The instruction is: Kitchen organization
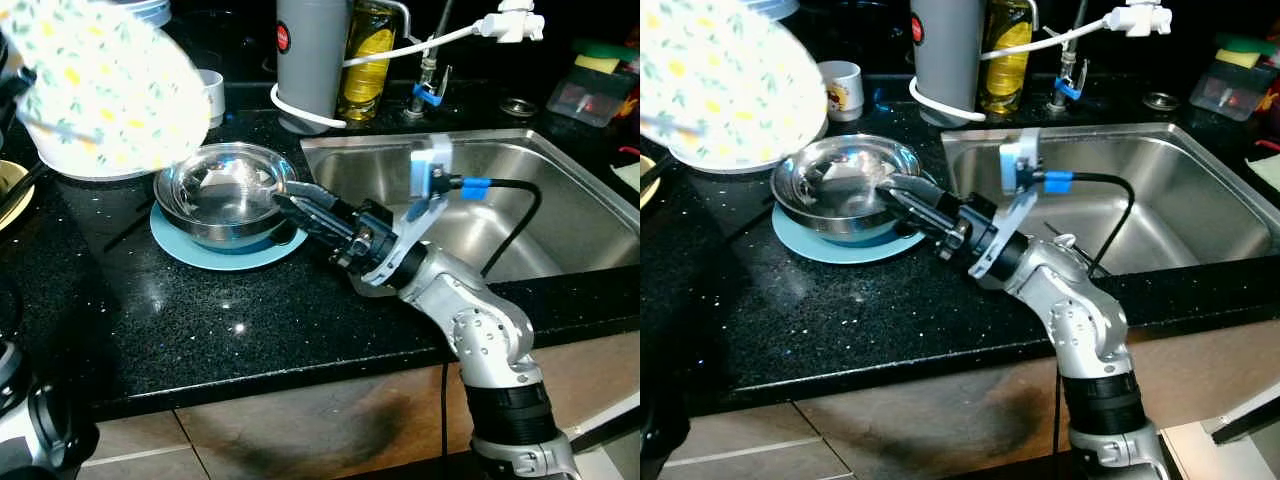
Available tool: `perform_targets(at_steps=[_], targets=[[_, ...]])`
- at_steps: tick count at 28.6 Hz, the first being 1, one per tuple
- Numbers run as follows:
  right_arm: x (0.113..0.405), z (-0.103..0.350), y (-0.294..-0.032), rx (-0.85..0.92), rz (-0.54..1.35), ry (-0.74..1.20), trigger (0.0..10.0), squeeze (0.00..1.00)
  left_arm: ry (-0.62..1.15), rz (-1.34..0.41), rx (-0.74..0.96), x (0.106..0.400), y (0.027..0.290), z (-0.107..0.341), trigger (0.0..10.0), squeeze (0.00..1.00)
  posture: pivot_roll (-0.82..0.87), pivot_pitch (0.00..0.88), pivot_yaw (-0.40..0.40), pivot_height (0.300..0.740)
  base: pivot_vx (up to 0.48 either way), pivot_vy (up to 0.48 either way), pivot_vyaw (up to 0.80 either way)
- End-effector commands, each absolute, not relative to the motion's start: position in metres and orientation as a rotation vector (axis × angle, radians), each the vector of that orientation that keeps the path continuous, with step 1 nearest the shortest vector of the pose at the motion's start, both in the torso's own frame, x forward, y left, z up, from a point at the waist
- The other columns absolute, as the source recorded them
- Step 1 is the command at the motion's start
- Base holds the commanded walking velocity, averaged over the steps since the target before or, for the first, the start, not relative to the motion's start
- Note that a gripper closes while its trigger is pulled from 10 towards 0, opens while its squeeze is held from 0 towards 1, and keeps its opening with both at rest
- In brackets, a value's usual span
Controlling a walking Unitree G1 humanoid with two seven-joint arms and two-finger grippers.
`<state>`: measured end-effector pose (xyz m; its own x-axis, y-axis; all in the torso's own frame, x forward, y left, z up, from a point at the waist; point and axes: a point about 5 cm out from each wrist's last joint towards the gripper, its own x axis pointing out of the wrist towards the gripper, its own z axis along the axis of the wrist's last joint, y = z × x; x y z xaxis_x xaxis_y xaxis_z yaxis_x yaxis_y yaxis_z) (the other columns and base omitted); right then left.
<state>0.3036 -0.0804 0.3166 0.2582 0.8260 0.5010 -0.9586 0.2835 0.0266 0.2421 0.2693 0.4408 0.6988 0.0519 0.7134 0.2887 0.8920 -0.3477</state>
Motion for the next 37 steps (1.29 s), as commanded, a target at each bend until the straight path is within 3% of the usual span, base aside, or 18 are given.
perform_targets(at_steps=[1, 6, 9, 10, 11, 17, 25, 29, 30, 32, 37], targets=[[0.300, 0.323, -0.080, 0.380, 1.265, -0.455, 10.0, 0.00, -0.887, -0.198, -0.456, 0.230, 0.266, 0.450, 0.0, 0.00, 0.07, 0.228, -0.049, 0.740, 0.000, 0.000, 0.00], [0.304, 0.331, -0.085, 0.461, 1.216, -0.496, 10.0, 0.00, -0.957, -0.327, -0.552, 0.227, 0.258, 0.456, 0.0, 0.00, 0.07, 0.225, -0.048, 0.740, 0.000, 0.000, 0.00], [0.326, 0.336, -0.095, 0.692, 1.023, -0.437, 10.0, 0.00, -0.938, -0.328, -0.555, 0.235, 0.253, 0.446, 0.0, 0.00, 0.07, 0.223, -0.050, 0.740, 0.000, 0.000, 0.00], [0.329, 0.336, -0.097, 0.733, 1.000, -0.434, 10.0, 0.79, -0.922, -0.320, -0.552, 0.238, 0.252, 0.442, 0.0, 0.00, 0.07, 0.223, -0.050, 0.740, 0.000, 0.000, 0.00], [0.329, 0.336, -0.098, 0.767, 1.006, -0.430, 10.0, 1.00, -0.911, -0.324, -0.559, 0.242, 0.249, 0.438, 0.0, 0.00, 0.06, 0.226, -0.049, 0.740, 0.000, 0.000, 0.00], [0.323, 0.337, -0.096, 0.820, 1.061, -0.430, 10.0, 1.00, -0.833, -0.380, -0.554, 0.259, 0.232, 0.418, 0.0, 0.00, 0.05, 0.229, -0.039, 0.740, 0.000, 0.000, 0.00], [0.312, 0.342, -0.089, 0.883, 1.128, -0.409, 10.0, 1.00, -0.829, -0.433, -0.760, 0.273, 0.209, 0.405, 0.0, 0.00, 0.03, 0.229, -0.020, 0.740, 0.000, 0.000, 0.00], [0.311, 0.342, -0.089, 0.888, 1.130, -0.400, 10.0, 1.00, -0.822, -0.444, -0.776, 0.274, 0.206, 0.403, 0.0, 0.00, 0.03, 0.229, -0.018, 0.740, 0.000, 0.000, 0.00], [0.310, 0.343, -0.089, 0.892, 1.137, -0.400, 10.0, 0.40, -0.812, -0.452, -0.774, 0.275, 0.204, 0.401, 0.0, 0.00, 0.03, 0.224, -0.017, 0.740, 0.000, 0.000, 0.00], [0.308, 0.345, -0.090, 0.887, 1.156, -0.404, 10.0, 0.00, -0.797, -0.454, -0.778, 0.277, 0.201, 0.396, 0.0, 0.00, 0.03, 0.221, -0.017, 0.740, 0.000, 0.000, 0.00], [0.302, 0.346, -0.089, 0.844, 1.206, -0.415, 10.0, 0.00, -0.769, -0.462, -0.786, 0.281, 0.197, 0.389, 0.0, 0.00, 0.02, 0.214, -0.021, 0.740, 0.000, 0.000, 0.00]])
